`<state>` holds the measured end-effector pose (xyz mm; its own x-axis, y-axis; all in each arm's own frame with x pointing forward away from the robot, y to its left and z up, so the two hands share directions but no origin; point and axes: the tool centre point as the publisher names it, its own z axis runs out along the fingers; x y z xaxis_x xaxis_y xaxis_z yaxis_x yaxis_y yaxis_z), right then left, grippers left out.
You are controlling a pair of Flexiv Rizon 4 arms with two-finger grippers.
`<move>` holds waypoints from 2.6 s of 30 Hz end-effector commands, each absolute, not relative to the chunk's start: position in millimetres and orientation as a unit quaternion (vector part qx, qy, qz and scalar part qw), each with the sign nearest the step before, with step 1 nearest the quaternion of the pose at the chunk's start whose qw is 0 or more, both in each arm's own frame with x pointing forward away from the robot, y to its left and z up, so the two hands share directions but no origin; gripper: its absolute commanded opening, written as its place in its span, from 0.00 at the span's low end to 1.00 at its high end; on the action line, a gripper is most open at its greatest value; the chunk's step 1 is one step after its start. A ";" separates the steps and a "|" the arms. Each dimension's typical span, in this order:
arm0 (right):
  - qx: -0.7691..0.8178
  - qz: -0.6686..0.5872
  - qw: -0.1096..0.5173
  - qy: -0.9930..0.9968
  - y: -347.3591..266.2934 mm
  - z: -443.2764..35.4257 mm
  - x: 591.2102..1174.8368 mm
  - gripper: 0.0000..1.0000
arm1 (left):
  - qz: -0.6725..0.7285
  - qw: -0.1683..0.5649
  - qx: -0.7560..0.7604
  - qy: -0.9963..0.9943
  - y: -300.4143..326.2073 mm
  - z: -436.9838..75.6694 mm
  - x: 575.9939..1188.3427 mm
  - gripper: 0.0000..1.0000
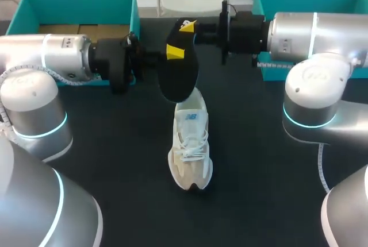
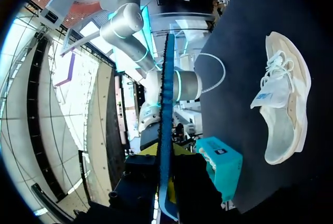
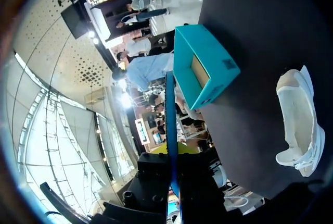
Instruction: Take the shoe out of the shoebox, open the shoe tongue, remove and reinsert the insole, then place the shoe into the shoebox
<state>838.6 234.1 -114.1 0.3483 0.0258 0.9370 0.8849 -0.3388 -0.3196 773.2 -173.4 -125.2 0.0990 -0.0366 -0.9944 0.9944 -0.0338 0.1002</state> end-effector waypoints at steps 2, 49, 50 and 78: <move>-0.661 -0.471 0.466 -0.354 239.0 -110.8 834.1 0.00 | -0.497 0.526 0.519 0.455 -171.0 -125.3 767.8 0.00; -0.584 -0.515 0.413 -0.473 133.8 -95.9 768.1 1.00 | -0.543 0.484 0.445 0.522 -125.2 -102.6 752.7 0.00; -0.584 -0.515 0.413 -0.473 133.8 -95.9 768.1 1.00 | -0.566 0.460 0.422 0.539 -125.5 -100.8 752.4 0.00; -0.584 -0.515 0.413 -0.473 133.8 -95.9 768.1 1.00 | -0.760 0.167 0.020 0.628 -130.8 -81.2 732.8 0.00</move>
